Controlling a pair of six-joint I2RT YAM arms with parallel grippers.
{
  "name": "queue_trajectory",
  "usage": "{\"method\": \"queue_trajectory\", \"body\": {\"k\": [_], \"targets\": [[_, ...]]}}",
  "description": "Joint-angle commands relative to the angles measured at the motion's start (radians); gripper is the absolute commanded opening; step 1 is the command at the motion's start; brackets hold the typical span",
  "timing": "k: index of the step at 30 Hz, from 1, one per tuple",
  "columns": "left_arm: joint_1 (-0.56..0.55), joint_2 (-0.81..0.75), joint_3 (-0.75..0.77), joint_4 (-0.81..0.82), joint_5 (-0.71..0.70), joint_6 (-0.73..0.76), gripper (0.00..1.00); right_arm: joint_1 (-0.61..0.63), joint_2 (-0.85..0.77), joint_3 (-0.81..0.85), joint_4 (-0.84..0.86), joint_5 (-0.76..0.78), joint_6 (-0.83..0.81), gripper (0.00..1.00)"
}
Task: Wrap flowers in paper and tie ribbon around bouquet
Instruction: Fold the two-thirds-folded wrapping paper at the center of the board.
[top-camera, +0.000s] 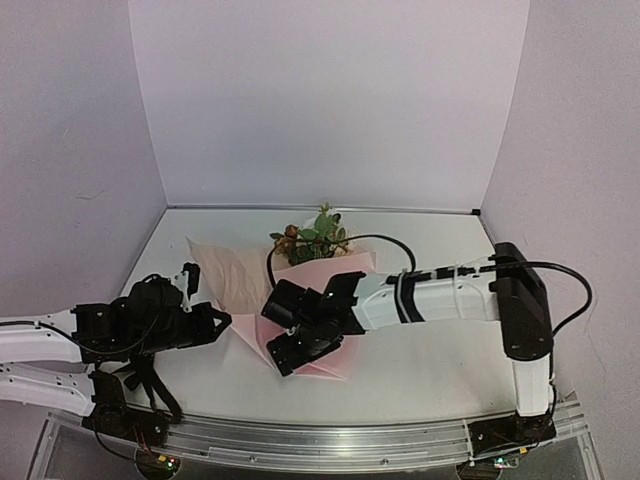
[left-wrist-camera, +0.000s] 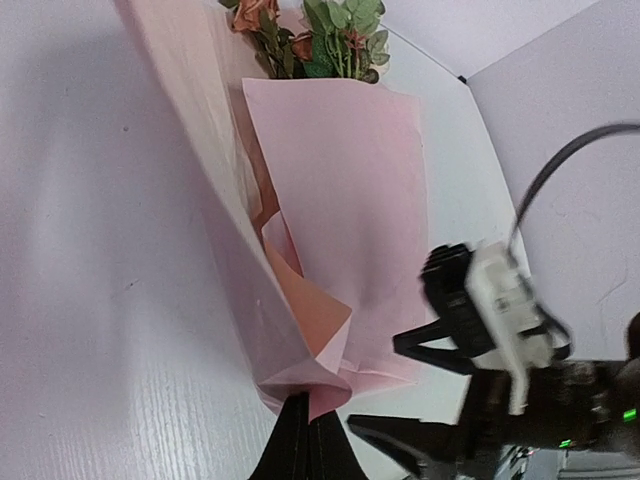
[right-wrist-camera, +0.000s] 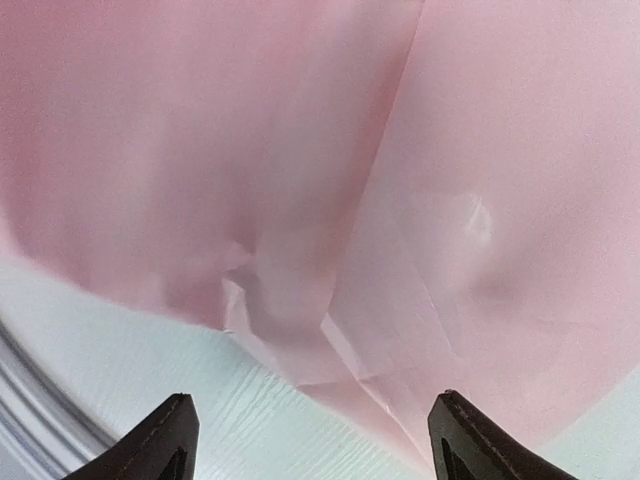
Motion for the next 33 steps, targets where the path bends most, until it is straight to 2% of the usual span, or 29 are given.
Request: {"method": "queue_trajectory", "body": {"k": [1,6,10,14,24,33], "targets": [[0.002,0.074,0.112,0.065,0.068,0.169,0.00,-0.011,-0.193,-0.087,0.010,0.012,-0.013,0.81],[0.002,0.181,0.194,0.064,0.143,0.255,0.00,-0.067,-0.354,-0.316,0.029,0.098,0.078,0.74],[0.002,0.264,0.261,0.061,0.203,0.321,0.00,-0.166,-0.461,-0.598,0.230,0.021,0.210,0.68],[0.000,0.367,0.336,0.051,0.254,0.373,0.00,-0.239,-0.475,-0.752,0.413,-0.061,0.286,0.63],[-0.002,0.595,0.521,0.065,0.382,0.452,0.00,-0.256,-0.343,-0.788,0.605,-0.125,0.401,0.46],[-0.015,0.753,0.628,0.107,0.468,0.466,0.00,-0.256,-0.277,-0.763,0.621,-0.130,0.428,0.44]]}}
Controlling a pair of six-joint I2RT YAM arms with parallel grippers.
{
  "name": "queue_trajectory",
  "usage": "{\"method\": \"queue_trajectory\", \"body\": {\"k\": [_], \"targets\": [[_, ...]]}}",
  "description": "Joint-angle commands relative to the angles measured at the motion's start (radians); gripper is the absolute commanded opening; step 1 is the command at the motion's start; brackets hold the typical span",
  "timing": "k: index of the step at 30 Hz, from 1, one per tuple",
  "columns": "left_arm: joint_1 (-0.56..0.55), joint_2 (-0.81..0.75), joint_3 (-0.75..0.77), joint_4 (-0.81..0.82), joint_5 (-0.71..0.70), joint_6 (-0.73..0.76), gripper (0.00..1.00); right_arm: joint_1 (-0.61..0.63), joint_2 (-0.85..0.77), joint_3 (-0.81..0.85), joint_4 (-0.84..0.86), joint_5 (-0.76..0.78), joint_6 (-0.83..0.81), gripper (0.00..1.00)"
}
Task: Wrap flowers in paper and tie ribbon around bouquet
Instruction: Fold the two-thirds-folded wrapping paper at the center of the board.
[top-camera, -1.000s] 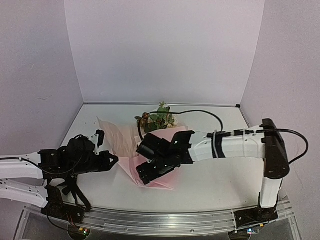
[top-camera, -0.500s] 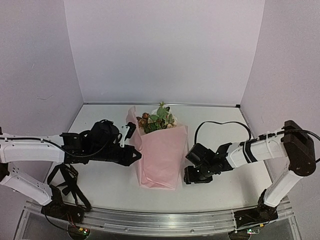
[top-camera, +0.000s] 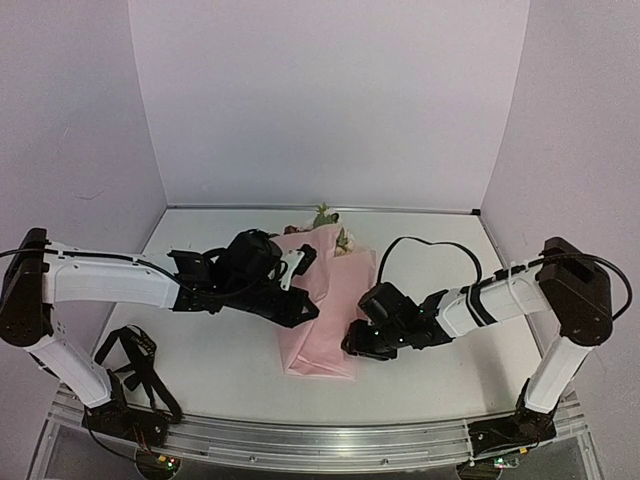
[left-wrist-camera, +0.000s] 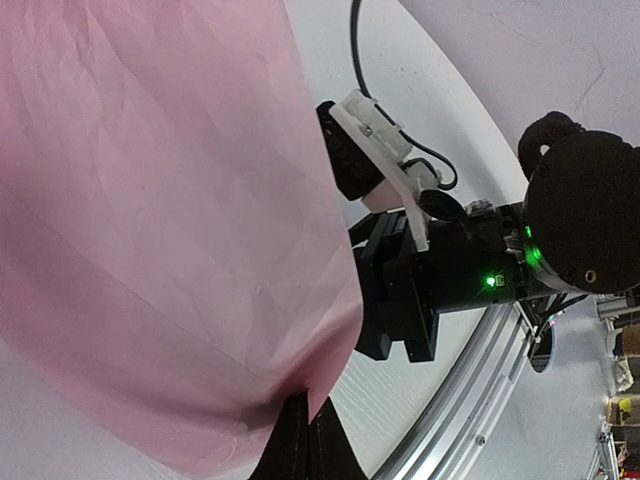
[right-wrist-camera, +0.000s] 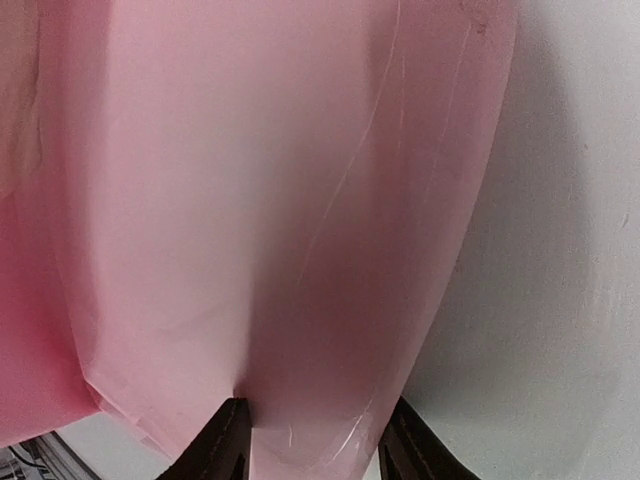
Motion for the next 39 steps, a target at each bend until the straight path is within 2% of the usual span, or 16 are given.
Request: {"method": "queue_trajectory", "body": {"k": [1,5,8,11,16,22,26,33,39], "targets": [[-0.012,0.070,0.089,0.064,0.066,0.025,0.00,0.000,0.068,0.013,-0.029,-0.013,0.034,0.43],[-0.014,0.142,0.123,0.059,0.075,0.030,0.00,0.001,0.078,0.007,-0.024,-0.013,0.057,0.44],[-0.014,0.167,0.135,0.052,0.068,0.036,0.00,-0.001,0.015,-0.059,-0.018,0.027,0.066,0.50],[-0.014,0.186,0.147,0.044,0.068,0.041,0.00,-0.008,-0.069,-0.117,-0.018,0.035,0.063,0.56],[-0.013,0.202,0.158,0.037,0.069,0.048,0.00,-0.011,-0.255,-0.207,-0.018,0.048,0.061,0.61],[-0.014,0.212,0.170,0.026,0.069,0.059,0.00,-0.039,-0.418,-0.185,-0.024,0.046,0.021,0.69],[-0.014,0.221,0.179,0.022,0.070,0.062,0.00,-0.061,-0.428,-0.108,-0.050,0.013,-0.005,0.74],[-0.014,0.230,0.183,0.015,0.085,0.074,0.00,-0.095,-0.398,-0.016,-0.056,-0.020,-0.014,0.74],[-0.014,0.234,0.192,0.008,0.096,0.091,0.00,-0.114,-0.303,0.082,-0.079,-0.082,-0.003,0.68]]}}
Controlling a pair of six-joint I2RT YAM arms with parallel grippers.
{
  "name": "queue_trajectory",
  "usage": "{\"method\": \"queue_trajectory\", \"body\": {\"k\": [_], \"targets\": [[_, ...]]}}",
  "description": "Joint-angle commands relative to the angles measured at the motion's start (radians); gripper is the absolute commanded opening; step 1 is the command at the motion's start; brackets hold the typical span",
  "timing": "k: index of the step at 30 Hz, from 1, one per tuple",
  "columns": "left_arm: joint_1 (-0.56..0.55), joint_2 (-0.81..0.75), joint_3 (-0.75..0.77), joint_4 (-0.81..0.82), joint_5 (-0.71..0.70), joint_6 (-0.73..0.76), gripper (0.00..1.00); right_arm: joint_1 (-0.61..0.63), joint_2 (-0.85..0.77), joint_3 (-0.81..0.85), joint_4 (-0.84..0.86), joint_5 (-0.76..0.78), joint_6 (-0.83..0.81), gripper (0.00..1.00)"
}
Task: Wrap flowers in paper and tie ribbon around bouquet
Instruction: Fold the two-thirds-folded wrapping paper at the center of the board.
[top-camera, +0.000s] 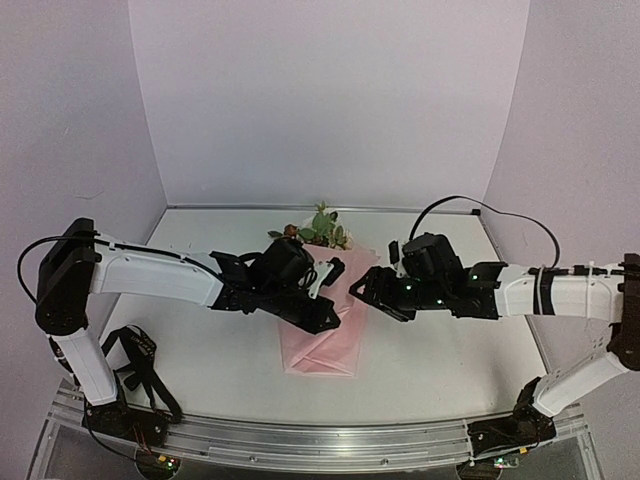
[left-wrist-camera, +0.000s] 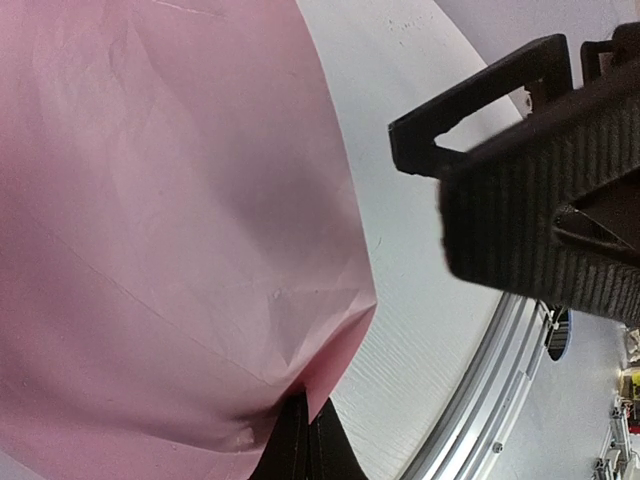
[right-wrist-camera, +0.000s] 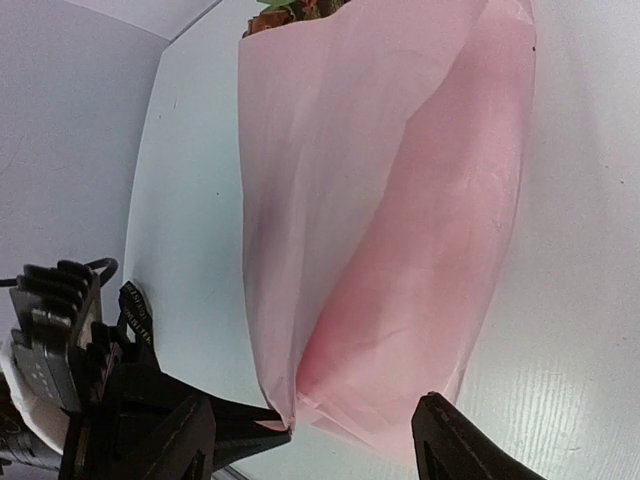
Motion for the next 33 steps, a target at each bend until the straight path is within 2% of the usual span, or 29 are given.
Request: {"method": "queue_trajectory", "body": {"k": [1,3,7,10,12,13,17,20,25,27,29,33], "targets": [[-0.003,0.005,0.050,-0.010,0.014,0.034,0.00,-0.018,0.084,0.095,-0.024,-0.060,-0.001,0.66],[-0.003,0.000,0.045,-0.012,0.010,0.039,0.00,-0.032,0.123,0.123,-0.024,-0.077,0.013,0.62],[-0.003,-0.017,0.029,-0.011,0.002,0.050,0.00,-0.055,0.182,0.166,-0.026,-0.127,0.046,0.45],[-0.004,-0.030,0.014,-0.004,-0.018,0.050,0.00,-0.059,0.202,0.190,-0.026,-0.141,0.070,0.21],[-0.004,-0.052,-0.012,0.016,-0.045,0.031,0.02,-0.060,0.210,0.207,-0.026,-0.148,0.091,0.08],[-0.004,-0.068,-0.031,0.029,-0.066,0.011,0.06,-0.060,0.214,0.213,-0.027,-0.149,0.102,0.04],[-0.018,-0.174,-0.145,0.076,-0.210,-0.098,0.39,-0.059,0.226,0.229,-0.038,-0.141,0.137,0.00],[-0.055,-0.245,-0.204,0.032,-0.379,-0.156,0.53,-0.060,0.237,0.239,-0.042,-0.139,0.149,0.00],[-0.141,-0.281,-0.249,-0.126,-0.593,-0.321,0.60,-0.060,0.247,0.248,-0.044,-0.133,0.163,0.00],[-0.173,-0.272,-0.254,-0.190,-0.662,-0.382,0.68,-0.060,0.247,0.252,-0.044,-0.130,0.165,0.00],[-0.200,-0.264,-0.262,-0.221,-0.696,-0.423,0.73,-0.060,0.245,0.257,-0.045,-0.128,0.167,0.00],[-0.229,-0.232,-0.263,-0.253,-0.725,-0.487,0.78,-0.060,0.237,0.270,-0.063,-0.121,0.163,0.00]]}}
